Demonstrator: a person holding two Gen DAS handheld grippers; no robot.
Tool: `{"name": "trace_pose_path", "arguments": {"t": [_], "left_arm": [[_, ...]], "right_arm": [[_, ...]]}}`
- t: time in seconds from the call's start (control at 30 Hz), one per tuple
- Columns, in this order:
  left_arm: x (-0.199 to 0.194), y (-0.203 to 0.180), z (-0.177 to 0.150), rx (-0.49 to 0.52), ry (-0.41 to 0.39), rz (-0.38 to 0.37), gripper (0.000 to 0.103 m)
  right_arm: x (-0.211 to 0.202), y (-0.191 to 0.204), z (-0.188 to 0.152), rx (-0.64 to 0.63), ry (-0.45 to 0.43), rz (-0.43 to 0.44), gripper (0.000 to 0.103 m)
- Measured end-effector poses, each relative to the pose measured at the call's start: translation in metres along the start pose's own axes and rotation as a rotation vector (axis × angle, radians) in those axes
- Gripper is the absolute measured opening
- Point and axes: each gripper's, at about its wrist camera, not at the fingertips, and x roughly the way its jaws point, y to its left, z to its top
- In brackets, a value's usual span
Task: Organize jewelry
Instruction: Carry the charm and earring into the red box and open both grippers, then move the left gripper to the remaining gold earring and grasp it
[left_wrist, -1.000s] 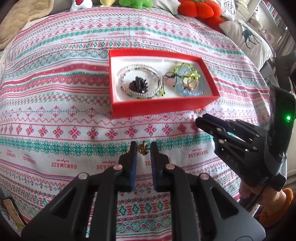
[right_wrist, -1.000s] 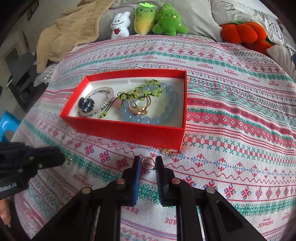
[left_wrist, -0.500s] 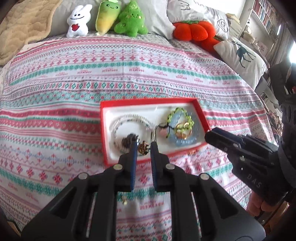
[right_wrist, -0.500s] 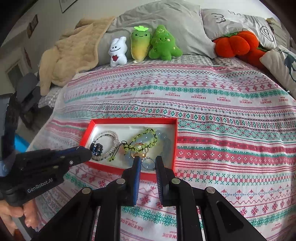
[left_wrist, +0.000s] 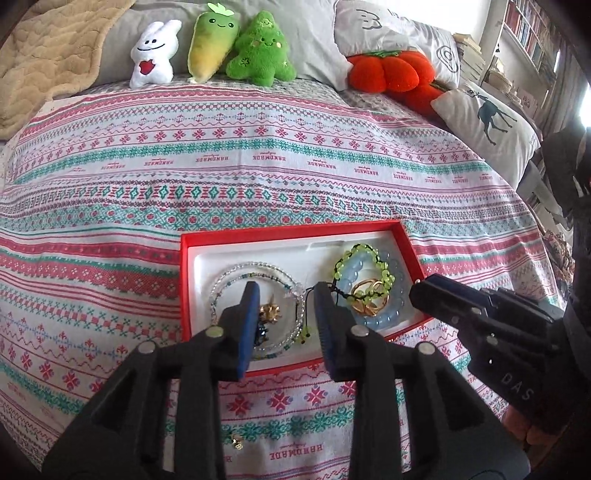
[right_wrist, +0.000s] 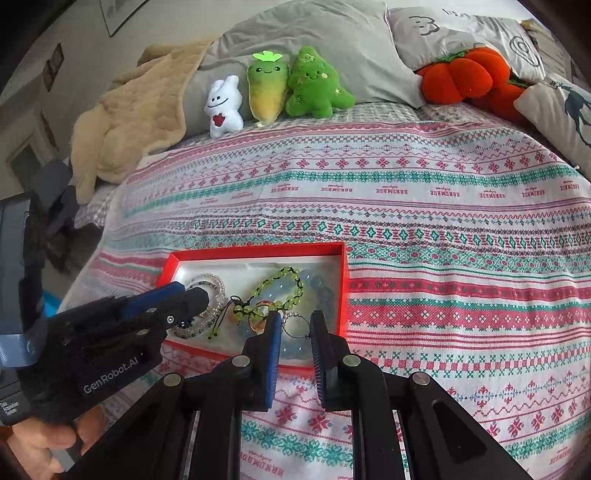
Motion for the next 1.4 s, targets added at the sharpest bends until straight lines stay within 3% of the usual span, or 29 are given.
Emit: {"name": "trace_pose_path", "arguments": {"t": [0.07,0.27,0.37,0.43,0.5,0.57,0.77,0.93,1.17,1.4], "left_arm": [[-0.003,-0.001,-0.001,0.014,-0.002,0.004,0.035],[-0.018,-0.002,-0.006,0.046,-0.005,0.058,0.058],[-0.024,0.0,-0.01,0.022,0.006,0.086,0.063],[-0.027,0.0,-0.014,0.004,0.017,0.096,0.068],[-0.031,0.0,-0.018,0.002,0.027,0.106,0.073],[-0.033,0.001,-0.022,0.0,0.039,0.123,0.076],[-0.037,0.014,-0.033,-0.053,0.088,0.127,0.078],[-0.043,0.025,-0.043,-0.117,0.126,0.103,0.079],[-0.048,0.029,-0.056,-0.106,0.156,0.106,0.079],[-0.048,0.034,-0.071,-0.083,0.184,0.112,0.079]], "right_arm": [[0.001,0.0,0.001,0.001,-0.002,0.0,0.017],[0.005,0.005,0.005,0.008,-0.003,0.015,0.019],[0.005,0.007,0.006,0.003,0.014,0.014,0.022],[0.004,0.008,0.005,-0.002,0.02,0.006,0.03],[0.001,0.008,0.003,0.001,0.014,0.002,0.058],[-0.004,0.009,0.002,-0.003,-0.007,-0.009,0.059],[-0.013,0.012,-0.003,-0.01,0.004,-0.011,0.059],[-0.024,0.014,-0.011,-0.024,0.006,-0.022,0.066],[-0.04,0.019,-0.025,-0.052,0.008,-0.064,0.081],[-0.047,0.016,-0.039,-0.08,0.03,-0.117,0.082]]}}
